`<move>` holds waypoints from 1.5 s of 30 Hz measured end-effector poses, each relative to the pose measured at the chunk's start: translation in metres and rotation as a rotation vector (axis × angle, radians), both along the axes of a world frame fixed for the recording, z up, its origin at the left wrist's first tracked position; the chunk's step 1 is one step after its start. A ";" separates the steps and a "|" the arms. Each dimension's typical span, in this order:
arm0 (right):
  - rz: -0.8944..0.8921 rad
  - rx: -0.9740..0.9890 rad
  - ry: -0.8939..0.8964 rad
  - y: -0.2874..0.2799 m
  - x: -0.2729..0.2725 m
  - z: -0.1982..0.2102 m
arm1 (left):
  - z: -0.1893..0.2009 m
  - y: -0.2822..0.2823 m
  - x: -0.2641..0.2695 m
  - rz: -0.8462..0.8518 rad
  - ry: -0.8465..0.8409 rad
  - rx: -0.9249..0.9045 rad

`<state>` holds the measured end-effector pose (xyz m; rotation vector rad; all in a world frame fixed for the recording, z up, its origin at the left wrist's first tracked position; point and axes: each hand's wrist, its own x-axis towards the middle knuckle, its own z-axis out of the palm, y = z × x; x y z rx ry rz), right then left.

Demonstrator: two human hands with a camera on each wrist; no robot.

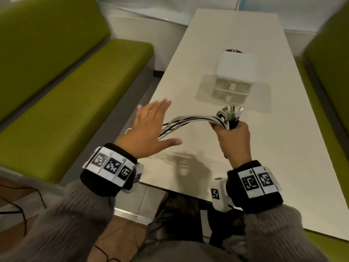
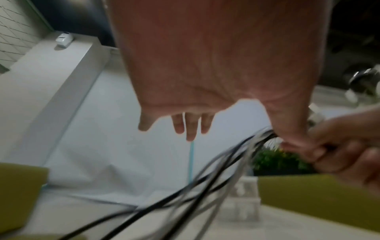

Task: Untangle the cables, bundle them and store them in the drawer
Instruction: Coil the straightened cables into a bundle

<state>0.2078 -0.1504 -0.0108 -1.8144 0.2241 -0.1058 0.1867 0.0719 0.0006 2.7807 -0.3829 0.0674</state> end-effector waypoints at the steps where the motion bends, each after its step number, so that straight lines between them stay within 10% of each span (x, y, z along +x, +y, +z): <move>1: 0.015 -0.013 -0.005 0.005 -0.001 0.001 | 0.006 -0.014 0.000 -0.046 -0.080 -0.041; 16: 0.003 0.266 0.026 0.019 -0.007 0.010 | -0.007 -0.044 0.005 0.054 0.251 -0.919; 29: 0.255 0.605 -0.072 0.028 -0.015 0.020 | 0.008 -0.054 -0.007 0.029 -0.027 -0.375; 45: 0.062 0.557 0.041 0.033 -0.015 0.010 | 0.015 -0.074 -0.011 -0.141 0.056 0.183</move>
